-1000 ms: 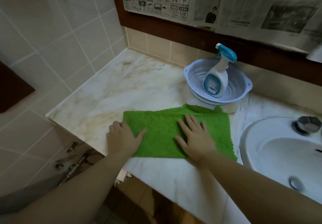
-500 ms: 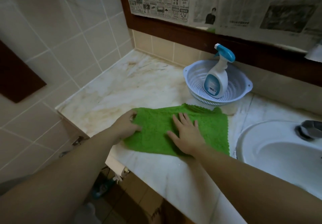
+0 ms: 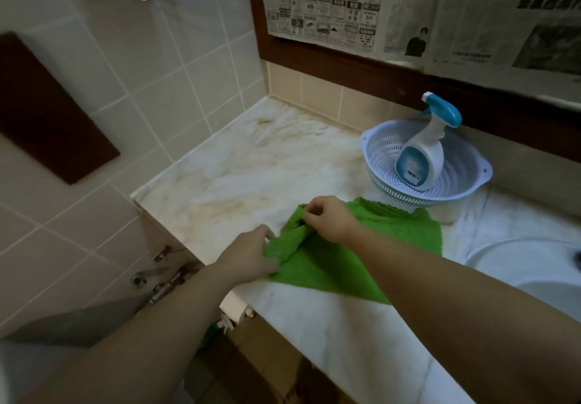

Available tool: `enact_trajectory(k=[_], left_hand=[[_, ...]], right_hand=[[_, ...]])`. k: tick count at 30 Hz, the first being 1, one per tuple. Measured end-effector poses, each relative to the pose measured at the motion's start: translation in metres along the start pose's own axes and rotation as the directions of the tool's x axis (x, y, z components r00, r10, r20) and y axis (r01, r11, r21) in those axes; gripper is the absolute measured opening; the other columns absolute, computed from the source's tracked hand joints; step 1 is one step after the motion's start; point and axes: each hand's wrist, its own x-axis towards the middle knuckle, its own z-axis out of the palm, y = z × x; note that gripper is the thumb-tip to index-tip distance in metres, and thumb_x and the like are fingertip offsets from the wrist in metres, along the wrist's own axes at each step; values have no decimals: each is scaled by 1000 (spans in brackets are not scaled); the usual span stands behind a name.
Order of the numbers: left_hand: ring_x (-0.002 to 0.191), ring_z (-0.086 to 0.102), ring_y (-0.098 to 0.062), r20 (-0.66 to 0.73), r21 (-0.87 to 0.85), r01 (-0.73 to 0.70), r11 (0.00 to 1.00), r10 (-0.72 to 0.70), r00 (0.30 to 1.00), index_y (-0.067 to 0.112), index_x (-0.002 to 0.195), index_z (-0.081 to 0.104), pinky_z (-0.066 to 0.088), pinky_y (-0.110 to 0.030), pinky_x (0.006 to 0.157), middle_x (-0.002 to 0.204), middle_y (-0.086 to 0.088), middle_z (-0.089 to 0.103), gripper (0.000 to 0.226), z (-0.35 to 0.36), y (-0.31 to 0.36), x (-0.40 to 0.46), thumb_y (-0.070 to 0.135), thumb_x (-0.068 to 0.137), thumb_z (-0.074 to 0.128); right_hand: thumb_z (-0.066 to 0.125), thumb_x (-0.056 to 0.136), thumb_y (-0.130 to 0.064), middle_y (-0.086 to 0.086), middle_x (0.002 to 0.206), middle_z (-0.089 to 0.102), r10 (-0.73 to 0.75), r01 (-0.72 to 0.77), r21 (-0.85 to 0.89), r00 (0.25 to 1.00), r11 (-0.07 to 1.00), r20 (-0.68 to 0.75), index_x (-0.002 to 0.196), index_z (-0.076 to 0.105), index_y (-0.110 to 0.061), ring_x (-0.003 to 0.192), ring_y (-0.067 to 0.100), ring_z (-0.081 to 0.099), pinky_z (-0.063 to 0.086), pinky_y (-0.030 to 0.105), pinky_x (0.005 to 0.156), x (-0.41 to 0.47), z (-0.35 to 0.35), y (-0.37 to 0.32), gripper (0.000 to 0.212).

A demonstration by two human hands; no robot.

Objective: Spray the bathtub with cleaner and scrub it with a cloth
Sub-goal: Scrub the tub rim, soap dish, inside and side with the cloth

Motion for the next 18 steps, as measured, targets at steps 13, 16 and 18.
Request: enact_trajectory(k=[13,16,18], left_hand=[[63,54,-7,-15,-200,-269,942,271,962,24,112,72,35,-17,54,73,8,59,38,45,118,1,33,78,87],[65,53,-10,10,-237,-284,929,295,955,23,121,70,38,-17,56,79,-2,64,44,81,156,9,32,81,86],[65,53,-8,79,-312,-284,907,323,943,21,130,67,43,-20,61,77,2,59,51,105,177,13,25,82,85]], right_hand=[[70,96,-22,-3,79,67,167,-154,78,960,985,-225,92,69,-16,70,11,59,46,28,71,-52,-90,62,8],[72,94,-21,-1,76,67,293,-240,198,905,950,-310,86,69,-16,68,15,59,52,35,73,-71,-114,92,10],[71,94,-20,1,79,70,384,-283,303,852,910,-356,87,71,-16,73,20,64,57,40,77,-82,-129,108,8]])
